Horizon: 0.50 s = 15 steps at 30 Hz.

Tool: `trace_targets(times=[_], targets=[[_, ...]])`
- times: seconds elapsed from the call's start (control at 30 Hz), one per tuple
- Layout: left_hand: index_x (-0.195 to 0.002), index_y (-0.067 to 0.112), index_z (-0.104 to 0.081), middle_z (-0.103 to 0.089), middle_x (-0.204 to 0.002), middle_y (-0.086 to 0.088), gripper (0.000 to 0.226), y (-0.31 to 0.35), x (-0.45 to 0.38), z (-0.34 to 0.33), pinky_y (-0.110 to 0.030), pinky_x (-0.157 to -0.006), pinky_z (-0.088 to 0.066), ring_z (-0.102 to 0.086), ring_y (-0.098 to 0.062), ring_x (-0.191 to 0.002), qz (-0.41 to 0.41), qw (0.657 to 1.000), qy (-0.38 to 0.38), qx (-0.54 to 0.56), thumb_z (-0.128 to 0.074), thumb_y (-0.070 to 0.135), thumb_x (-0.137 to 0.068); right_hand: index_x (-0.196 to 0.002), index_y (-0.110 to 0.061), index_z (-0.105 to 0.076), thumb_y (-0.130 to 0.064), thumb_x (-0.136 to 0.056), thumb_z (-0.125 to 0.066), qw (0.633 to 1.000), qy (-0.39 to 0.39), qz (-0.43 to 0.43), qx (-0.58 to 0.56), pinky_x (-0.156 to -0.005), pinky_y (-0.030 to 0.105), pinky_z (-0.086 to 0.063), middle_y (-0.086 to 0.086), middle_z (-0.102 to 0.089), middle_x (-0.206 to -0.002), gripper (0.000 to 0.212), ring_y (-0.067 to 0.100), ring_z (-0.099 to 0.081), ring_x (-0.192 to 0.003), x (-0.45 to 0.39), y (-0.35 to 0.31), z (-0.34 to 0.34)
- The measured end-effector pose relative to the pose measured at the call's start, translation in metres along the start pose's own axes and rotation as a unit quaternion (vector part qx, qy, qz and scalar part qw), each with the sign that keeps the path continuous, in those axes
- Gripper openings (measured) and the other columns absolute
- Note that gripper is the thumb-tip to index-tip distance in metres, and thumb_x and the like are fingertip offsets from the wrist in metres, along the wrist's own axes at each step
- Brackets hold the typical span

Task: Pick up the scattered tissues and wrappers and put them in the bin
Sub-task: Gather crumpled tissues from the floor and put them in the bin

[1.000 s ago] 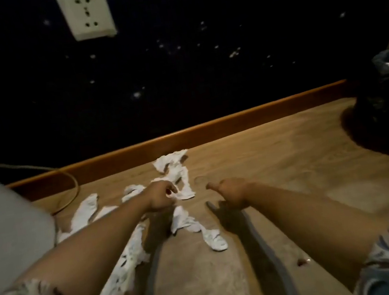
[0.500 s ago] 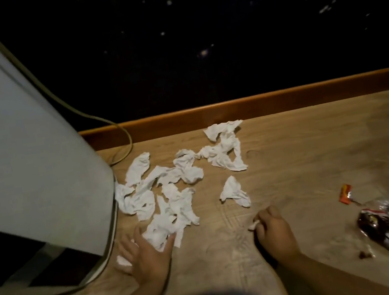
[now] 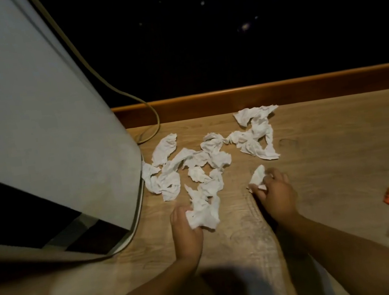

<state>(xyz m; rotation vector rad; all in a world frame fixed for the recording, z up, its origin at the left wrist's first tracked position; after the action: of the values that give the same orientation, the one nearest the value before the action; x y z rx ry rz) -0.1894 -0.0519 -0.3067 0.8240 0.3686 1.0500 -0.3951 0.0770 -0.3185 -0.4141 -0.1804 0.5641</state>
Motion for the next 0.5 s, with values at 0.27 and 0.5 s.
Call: trace_targets(times=[0.27,0.5], targets=[[-0.097,0.016,-0.059,-0.062,-0.088,0.007,0.027,0.011,-0.019,0.024,-0.013,-0.059,-0.045,-0.059,-0.005,-0.081,0.098,0.985,0.072,0.125,-0.076,0.009,-0.077,-0.125,-0.027,-0.050,-0.027,-0.091,-0.060,0.987,-0.017,0.022,-0.160,-0.087,0.031,-0.051,-0.007,-0.066,-0.115,0.035,0.014,-0.063,-0.103,0.042,-0.013,-0.010],[-0.088,0.010,-0.062,-0.062,-0.094,-0.008,0.019,0.010,-0.068,0.036,-0.012,-0.068,-0.047,-0.060,-0.021,-0.090,0.053,0.983,0.138,0.105,-0.058,-0.008,-0.083,-0.074,-0.017,-0.067,-0.044,-0.085,-0.065,0.982,-0.011,0.118,-0.144,-0.070,0.019,-0.037,-0.005,-0.052,-0.085,0.029,0.009,-0.048,-0.081,0.016,-0.083,-0.020]])
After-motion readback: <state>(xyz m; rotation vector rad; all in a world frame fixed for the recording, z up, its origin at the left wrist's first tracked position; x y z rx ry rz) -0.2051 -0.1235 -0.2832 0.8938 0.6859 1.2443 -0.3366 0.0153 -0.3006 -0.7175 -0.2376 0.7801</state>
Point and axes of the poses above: each hand's wrist, its own x-axis away from the middle knuckle, its own z-axis out of the back of the hand, y = z × x, the point moved 1 cm from there along -x, towards the middle knuckle
